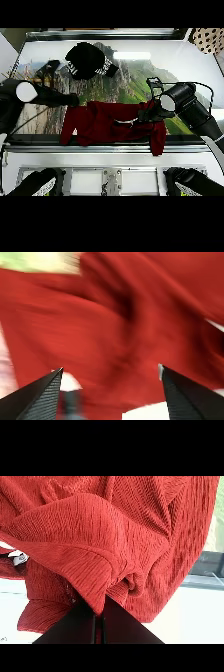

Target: Fold the clothes and pants, and hang the long-sleeved shirts on hangers.

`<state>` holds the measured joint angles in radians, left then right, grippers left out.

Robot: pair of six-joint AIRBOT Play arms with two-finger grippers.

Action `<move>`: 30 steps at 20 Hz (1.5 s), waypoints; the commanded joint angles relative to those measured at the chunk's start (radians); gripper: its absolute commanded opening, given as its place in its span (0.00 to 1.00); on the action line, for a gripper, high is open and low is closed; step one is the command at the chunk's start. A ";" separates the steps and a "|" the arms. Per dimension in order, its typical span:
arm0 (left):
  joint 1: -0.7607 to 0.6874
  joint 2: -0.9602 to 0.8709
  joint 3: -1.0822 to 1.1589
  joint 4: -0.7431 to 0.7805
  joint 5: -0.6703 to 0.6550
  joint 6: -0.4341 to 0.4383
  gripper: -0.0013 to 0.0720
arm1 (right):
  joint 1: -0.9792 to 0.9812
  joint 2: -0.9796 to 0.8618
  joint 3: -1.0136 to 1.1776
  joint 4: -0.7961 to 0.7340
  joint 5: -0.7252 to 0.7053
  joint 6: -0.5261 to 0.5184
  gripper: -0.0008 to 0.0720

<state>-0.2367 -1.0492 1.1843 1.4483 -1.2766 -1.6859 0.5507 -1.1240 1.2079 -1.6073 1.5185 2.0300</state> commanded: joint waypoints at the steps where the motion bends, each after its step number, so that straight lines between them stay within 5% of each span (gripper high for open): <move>1: 0.196 -0.092 0.082 0.235 0.005 0.014 0.90 | 0.000 -0.001 0.001 0.000 0.000 0.000 0.05; 10: 0.407 -0.470 0.158 0.530 0.265 0.014 0.90 | 0.000 -0.001 0.001 0.000 0.000 0.000 0.05; 20: 0.442 -0.710 0.158 0.577 0.521 0.063 0.89 | 0.000 0.000 0.001 0.000 0.000 0.000 0.05; 30: 0.454 -0.837 0.285 0.598 0.431 0.066 0.84 | 0.000 -0.001 0.001 0.000 0.000 0.000 0.05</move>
<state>0.2169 -1.8622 1.4517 2.0495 -0.8124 -1.6211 0.5503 -1.1240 1.2079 -1.6073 1.5185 2.0296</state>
